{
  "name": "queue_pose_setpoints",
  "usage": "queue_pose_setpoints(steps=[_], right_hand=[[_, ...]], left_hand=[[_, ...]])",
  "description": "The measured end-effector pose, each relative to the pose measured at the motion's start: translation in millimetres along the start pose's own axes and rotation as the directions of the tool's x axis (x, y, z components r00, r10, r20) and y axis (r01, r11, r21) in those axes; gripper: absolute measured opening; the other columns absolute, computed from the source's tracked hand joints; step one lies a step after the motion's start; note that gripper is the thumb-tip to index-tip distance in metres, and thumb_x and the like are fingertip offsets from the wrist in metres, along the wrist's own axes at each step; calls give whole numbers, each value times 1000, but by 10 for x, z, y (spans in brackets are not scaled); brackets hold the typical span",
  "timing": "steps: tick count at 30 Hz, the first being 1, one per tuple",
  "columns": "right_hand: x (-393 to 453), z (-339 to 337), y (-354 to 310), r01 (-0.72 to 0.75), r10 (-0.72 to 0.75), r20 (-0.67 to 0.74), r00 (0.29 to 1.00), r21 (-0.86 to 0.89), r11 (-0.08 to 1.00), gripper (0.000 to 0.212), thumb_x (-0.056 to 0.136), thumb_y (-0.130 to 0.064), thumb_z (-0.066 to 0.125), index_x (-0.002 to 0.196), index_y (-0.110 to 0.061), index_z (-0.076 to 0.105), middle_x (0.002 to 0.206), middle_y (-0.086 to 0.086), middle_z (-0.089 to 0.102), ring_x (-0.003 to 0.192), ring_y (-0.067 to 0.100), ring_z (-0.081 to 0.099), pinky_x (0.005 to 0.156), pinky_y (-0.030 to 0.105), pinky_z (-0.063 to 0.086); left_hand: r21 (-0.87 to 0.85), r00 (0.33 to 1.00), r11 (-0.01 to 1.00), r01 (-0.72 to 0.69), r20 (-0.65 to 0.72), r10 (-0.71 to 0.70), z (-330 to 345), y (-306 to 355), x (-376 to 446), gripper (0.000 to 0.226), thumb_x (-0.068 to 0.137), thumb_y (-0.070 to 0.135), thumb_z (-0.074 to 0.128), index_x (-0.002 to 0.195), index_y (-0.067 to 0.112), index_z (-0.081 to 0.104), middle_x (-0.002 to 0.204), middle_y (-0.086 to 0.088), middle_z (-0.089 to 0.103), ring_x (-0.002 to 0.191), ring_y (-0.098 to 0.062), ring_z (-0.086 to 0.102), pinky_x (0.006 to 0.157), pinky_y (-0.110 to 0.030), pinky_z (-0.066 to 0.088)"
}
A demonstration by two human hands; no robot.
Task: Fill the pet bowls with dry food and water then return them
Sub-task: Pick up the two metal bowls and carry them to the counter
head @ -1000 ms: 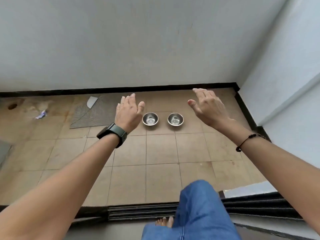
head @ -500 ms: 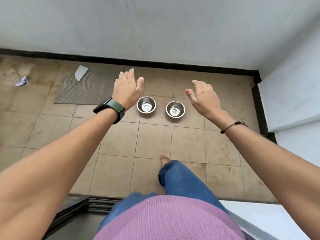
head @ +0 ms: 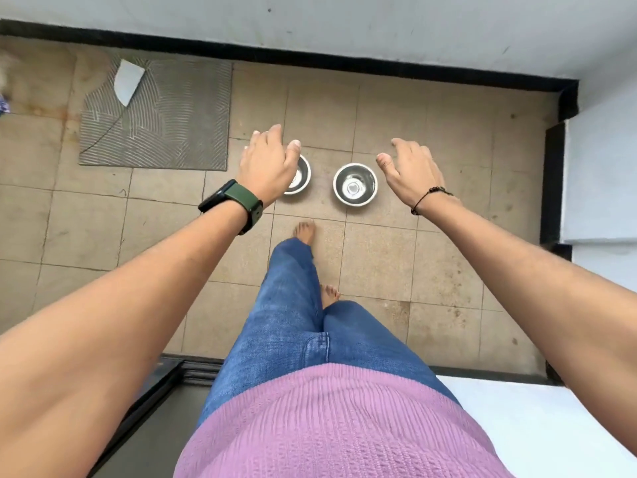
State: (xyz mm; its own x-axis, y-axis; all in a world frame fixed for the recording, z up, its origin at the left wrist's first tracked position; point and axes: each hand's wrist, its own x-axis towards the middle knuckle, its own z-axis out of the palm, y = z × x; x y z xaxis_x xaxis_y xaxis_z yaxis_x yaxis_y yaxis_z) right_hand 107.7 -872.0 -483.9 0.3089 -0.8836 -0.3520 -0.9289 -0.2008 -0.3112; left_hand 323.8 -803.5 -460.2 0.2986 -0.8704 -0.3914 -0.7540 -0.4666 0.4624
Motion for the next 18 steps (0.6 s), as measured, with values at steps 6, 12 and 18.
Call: queue_pose_setpoints(steps=[6,12,18], right_hand=[[704,323,75,-129,128,87,988,6,992,50,99,-39,33,134,-4,44,136,18,49,126,34,41,99,39,34],[1608,1035,316,-198,188,155,970,55,979,49,98,-37,35,133,-4,45,134,19,51,126,34,43,100,39,35],[2472,2013,872,-309,287,219,933,72,948,49,97,-34,39,134,-2,42,135,22,48,127,34,41,102,36,33]], left_hand=[[-41,989,996,73,135,-67,275,-189,887,54,100,33,30,142,0,29,147,-23,37,140,-33,27,115,-45,23],[-20,944,981,195,274,-182,888,-505,1713,49,99,32,30,136,1,36,138,-23,45,125,-37,43,101,-42,34],[-64,862,918,392,374,-342,2096,-996,2477,50,97,32,34,136,0,36,136,-23,47,123,-38,47,99,-39,38]])
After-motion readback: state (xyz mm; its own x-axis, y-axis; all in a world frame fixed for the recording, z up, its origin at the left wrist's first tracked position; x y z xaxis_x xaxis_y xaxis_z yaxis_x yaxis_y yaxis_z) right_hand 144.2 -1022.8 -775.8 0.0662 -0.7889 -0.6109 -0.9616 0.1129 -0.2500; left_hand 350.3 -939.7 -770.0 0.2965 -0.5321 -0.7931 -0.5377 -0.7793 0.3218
